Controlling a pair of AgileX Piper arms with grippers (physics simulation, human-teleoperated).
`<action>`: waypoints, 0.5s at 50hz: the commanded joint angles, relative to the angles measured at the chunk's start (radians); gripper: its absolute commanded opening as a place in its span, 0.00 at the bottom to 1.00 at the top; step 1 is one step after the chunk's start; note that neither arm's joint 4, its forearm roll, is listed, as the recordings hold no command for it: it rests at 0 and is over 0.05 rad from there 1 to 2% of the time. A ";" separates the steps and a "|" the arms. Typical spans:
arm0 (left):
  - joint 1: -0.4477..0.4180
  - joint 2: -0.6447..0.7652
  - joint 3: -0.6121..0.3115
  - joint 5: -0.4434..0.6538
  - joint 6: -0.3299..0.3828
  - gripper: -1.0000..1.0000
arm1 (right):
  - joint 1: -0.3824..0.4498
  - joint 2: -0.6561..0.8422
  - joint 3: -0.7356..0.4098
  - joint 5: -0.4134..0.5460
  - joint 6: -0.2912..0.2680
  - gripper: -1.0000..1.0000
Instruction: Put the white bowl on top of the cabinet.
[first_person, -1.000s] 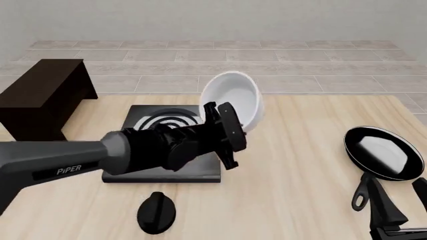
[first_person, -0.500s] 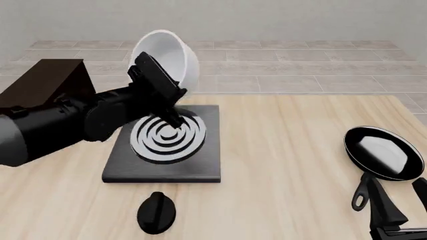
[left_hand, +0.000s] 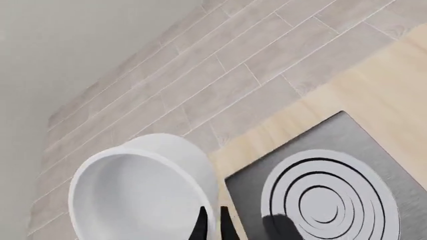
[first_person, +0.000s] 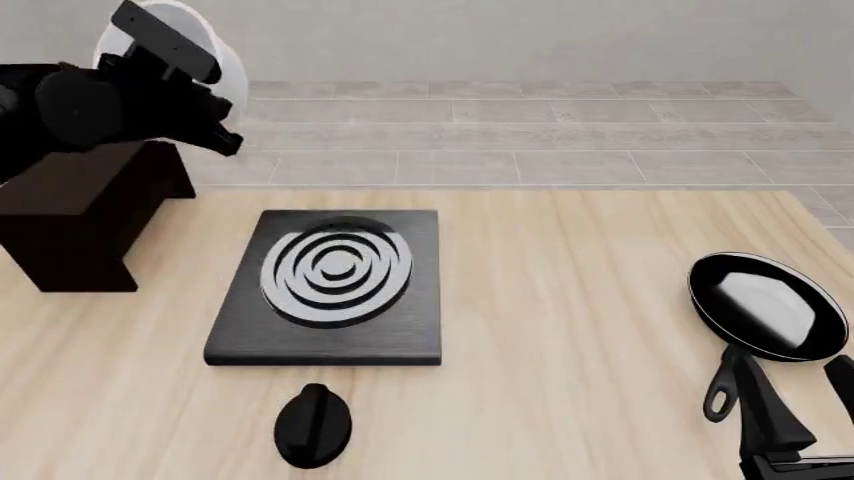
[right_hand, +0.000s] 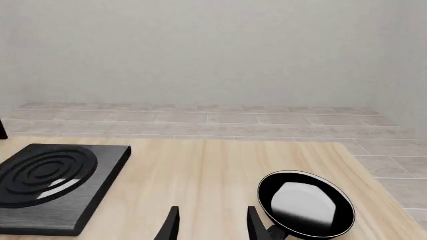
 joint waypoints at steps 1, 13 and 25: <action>0.180 0.067 -0.160 0.107 0.009 0.00 | 0.000 0.000 0.000 0.000 0.000 1.00; 0.308 0.144 -0.183 0.127 0.035 0.00 | 0.000 0.000 0.000 0.000 0.000 1.00; 0.360 0.202 -0.207 0.130 0.025 0.00 | 0.000 0.000 0.000 0.000 0.000 1.00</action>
